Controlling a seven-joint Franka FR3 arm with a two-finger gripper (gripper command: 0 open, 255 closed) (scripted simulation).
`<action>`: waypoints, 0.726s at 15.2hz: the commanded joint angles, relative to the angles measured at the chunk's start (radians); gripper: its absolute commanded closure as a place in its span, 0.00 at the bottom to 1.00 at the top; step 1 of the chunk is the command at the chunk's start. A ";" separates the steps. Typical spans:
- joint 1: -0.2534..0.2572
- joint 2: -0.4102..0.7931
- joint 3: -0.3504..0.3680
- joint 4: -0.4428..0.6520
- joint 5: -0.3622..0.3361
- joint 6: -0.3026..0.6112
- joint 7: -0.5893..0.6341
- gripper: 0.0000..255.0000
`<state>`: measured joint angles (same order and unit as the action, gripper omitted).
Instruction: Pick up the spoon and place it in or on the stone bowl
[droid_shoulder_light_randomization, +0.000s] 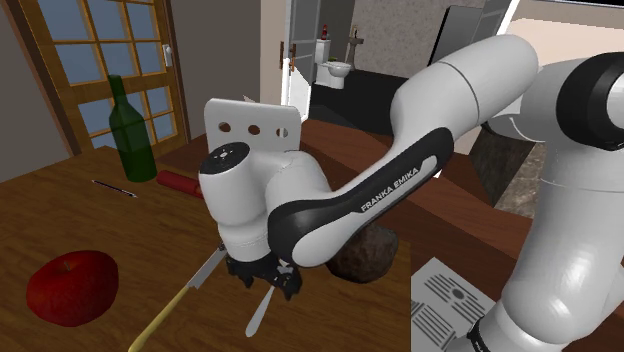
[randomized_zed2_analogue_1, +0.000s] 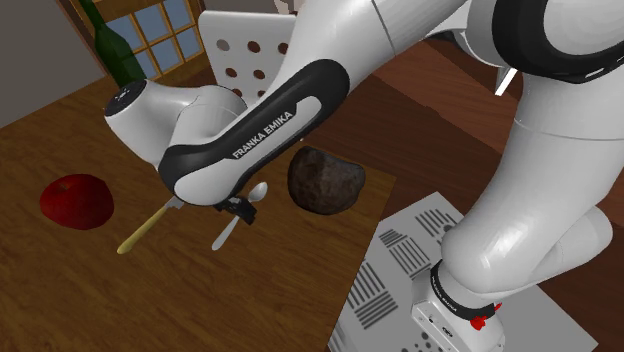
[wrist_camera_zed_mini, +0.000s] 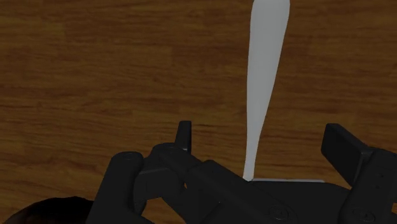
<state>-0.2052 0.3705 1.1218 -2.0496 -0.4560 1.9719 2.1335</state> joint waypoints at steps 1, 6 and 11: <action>-0.002 0.000 -0.001 -0.009 -0.002 0.009 0.002 0.00; -0.002 0.000 -0.001 -0.009 -0.002 0.009 0.002 0.00; -0.003 -0.001 0.000 -0.010 -0.002 0.010 0.001 1.00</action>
<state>-0.2085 0.3685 1.1220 -2.0585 -0.4577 1.9822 2.1348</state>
